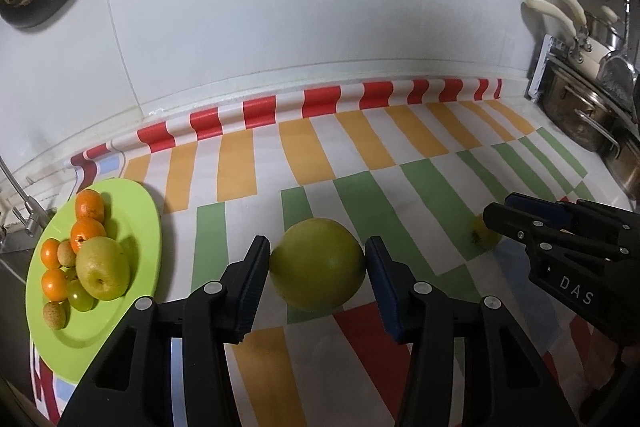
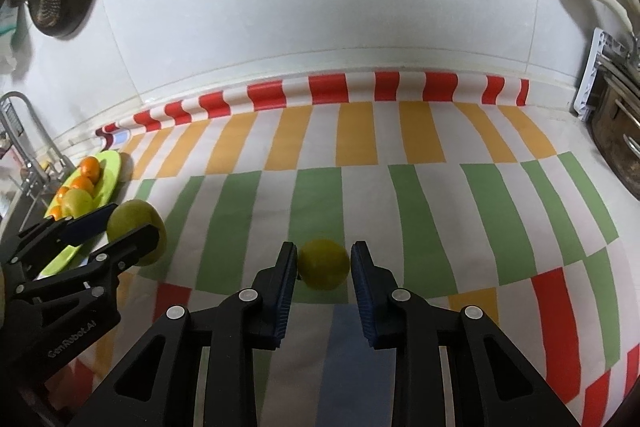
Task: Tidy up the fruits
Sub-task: 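Carry the large green fruit with the left tool while the right tool carries the yellow fruit onto the plate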
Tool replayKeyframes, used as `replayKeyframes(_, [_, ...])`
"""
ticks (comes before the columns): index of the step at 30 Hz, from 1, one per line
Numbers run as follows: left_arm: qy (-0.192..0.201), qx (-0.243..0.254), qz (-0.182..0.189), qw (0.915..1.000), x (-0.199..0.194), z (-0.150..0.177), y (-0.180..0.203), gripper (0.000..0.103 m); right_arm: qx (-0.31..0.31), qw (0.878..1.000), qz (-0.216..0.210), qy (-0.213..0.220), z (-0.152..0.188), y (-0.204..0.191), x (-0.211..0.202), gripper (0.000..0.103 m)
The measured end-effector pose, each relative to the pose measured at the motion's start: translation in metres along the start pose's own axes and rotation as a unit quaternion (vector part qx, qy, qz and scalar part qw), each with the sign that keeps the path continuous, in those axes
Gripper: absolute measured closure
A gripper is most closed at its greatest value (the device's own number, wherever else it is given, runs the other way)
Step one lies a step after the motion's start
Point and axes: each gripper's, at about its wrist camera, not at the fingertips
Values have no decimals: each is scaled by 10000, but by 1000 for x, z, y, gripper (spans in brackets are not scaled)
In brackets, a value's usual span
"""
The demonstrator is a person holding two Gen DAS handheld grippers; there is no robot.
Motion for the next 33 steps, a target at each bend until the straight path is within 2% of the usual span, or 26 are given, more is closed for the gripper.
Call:
replayKeyframes(8, [21,-87,-18,10000,-24,7,-5,54,-41,9999,-34,95,2,-10,-18,76])
replayKeyframes(9, [1,-97,-29,9999,-25,8,-5,54,24,10000,-30,81,3,-8,-19,75])
replayKeyframes(11, [-69,-116,-27,9999,-27,12,-6,54,57,9999,-39,81,6,-8,-21,65])
replayKeyframes(17, [-172,-35,117,9998,-29,20,1,54,11,9999,135,-49,18,-2,-22,62])
replayKeyframes(21, [-168,2,162,9997,-28,19,6,54,-126,9991,386,-101,20,2,-17,62])
replayKeyframes(25, [-143,30,200,9997,-27,17,9,54,-68,9988,412,-239,25,10,-13,62])
replayKeyframes(27, [-140,50,228,9996,-27,16,11,54,2,9988,384,-319,29,13,-12,64])
replayKeyframes(29, [-123,66,242,9996,-28,16,13,54,10,9987,364,-368,31,13,-11,72])
replayKeyframes(33, [-107,69,218,9997,-30,15,13,54,27,9989,328,-335,32,13,-12,72])
Point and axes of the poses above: each gripper's, at about its wrist camera, not at the fingertips, and x roughly the way its jaws point, y to its right, z to its underside, and after that the axes turned 15 degrees about y, right-handed
